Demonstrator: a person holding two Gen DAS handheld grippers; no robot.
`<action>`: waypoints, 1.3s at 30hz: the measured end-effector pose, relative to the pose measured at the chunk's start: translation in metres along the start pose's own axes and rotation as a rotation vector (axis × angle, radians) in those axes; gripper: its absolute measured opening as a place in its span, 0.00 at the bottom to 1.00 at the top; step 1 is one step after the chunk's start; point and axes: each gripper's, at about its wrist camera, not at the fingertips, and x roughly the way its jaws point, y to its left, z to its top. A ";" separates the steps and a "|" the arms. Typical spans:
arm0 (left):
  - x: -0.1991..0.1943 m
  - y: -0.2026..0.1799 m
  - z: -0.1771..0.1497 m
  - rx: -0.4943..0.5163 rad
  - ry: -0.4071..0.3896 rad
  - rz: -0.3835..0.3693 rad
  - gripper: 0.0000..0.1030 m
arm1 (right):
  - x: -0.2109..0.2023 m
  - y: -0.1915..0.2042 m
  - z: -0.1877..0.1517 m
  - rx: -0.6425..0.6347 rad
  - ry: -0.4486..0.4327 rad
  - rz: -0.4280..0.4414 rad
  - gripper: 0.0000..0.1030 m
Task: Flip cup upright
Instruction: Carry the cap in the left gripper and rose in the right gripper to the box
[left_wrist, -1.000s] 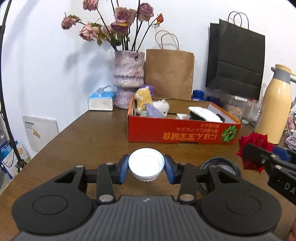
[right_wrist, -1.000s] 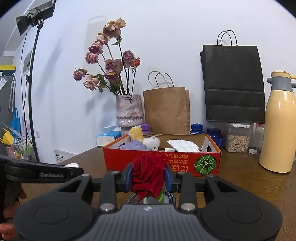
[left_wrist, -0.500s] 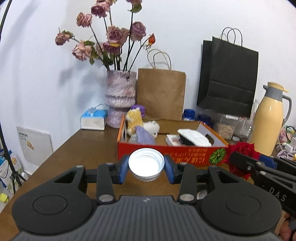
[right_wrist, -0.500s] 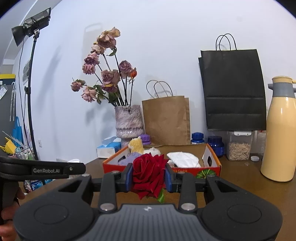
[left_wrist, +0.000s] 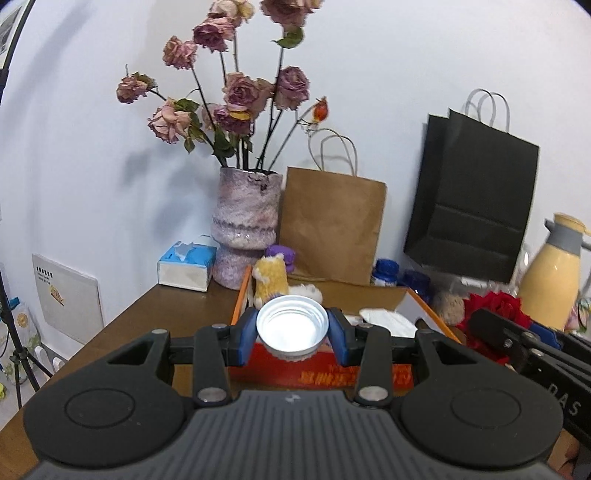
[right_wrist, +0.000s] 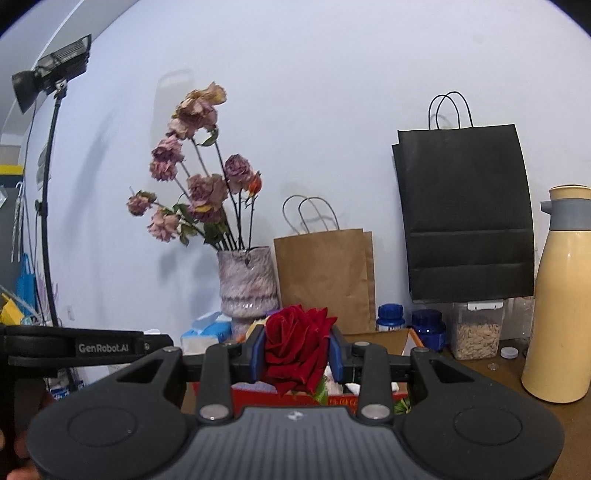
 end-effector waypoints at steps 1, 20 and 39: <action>0.004 0.001 0.003 -0.007 -0.003 0.006 0.40 | 0.004 -0.001 0.002 0.001 -0.002 -0.002 0.32; 0.080 -0.008 0.019 -0.008 0.020 0.006 0.40 | 0.091 -0.024 0.014 0.008 0.060 -0.014 0.32; 0.151 -0.009 0.025 0.036 0.066 0.023 0.40 | 0.162 -0.031 0.017 -0.021 0.145 0.031 0.32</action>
